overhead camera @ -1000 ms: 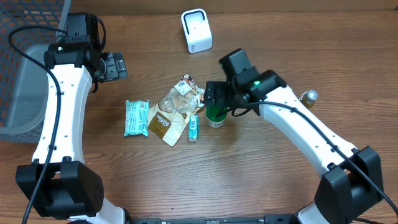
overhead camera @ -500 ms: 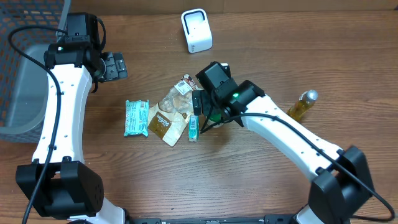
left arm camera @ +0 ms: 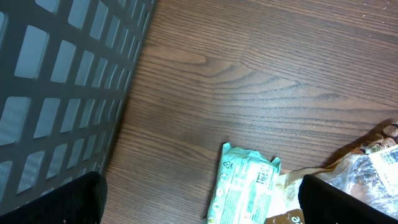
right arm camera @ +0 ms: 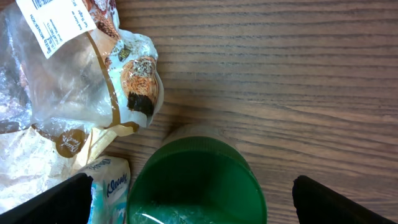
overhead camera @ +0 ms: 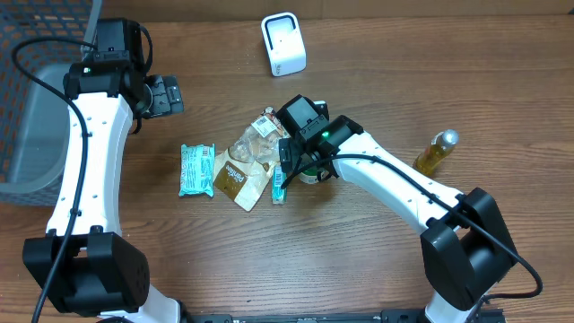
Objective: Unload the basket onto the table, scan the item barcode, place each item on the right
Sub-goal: 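Lower the right gripper around the green lid of the tub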
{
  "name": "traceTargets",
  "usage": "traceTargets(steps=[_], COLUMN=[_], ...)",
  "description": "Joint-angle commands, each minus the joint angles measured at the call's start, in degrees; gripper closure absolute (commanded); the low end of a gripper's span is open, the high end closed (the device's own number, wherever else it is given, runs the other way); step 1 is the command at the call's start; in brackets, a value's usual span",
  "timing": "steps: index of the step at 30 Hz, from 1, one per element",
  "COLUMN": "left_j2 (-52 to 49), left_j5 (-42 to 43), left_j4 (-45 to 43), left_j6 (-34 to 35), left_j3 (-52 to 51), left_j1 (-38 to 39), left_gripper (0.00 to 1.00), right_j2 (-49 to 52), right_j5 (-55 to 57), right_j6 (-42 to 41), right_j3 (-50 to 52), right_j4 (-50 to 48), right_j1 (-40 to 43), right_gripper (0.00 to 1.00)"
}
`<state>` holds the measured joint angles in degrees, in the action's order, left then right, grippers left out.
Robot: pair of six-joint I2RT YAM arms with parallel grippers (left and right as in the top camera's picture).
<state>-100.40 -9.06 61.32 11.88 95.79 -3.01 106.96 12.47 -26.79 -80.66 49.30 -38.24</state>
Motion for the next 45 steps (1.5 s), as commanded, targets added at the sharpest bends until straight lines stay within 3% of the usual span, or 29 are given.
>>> traceTargets(steps=[1, 21, 28, 37, 45], left_j2=[0.4, 0.4, 0.4, 0.4, 0.4], left_j5=[-0.3, -0.3, -0.3, -0.3, -0.3], left_j4=[-0.1, 0.0, 0.0, 0.0, 0.0], left_j6=[-0.1, -0.1, -0.1, -0.1, -0.1], left_j3=[1.0, 1.0, 1.0, 1.0, 1.0], left_j1=[0.0, 0.0, 0.0, 0.0, 0.0], left_gripper=[0.00, 0.00, 0.00, 0.01, 0.00], right_j2=[0.2, 0.5, 0.5, 0.5, 0.5], right_j5=[1.0, 3.6, 3.6, 4.2, 4.2], right_j6=[0.0, 0.2, 0.2, 0.2, 0.2], right_j3=[0.1, 2.8, 2.8, 2.8, 2.8], right_j4=[0.2, -1.9, -2.1, -2.1, -2.1], right_j1=[0.1, 0.1, 0.1, 0.1, 0.1], right_gripper=[0.00, 0.00, 0.07, 0.08, 0.14])
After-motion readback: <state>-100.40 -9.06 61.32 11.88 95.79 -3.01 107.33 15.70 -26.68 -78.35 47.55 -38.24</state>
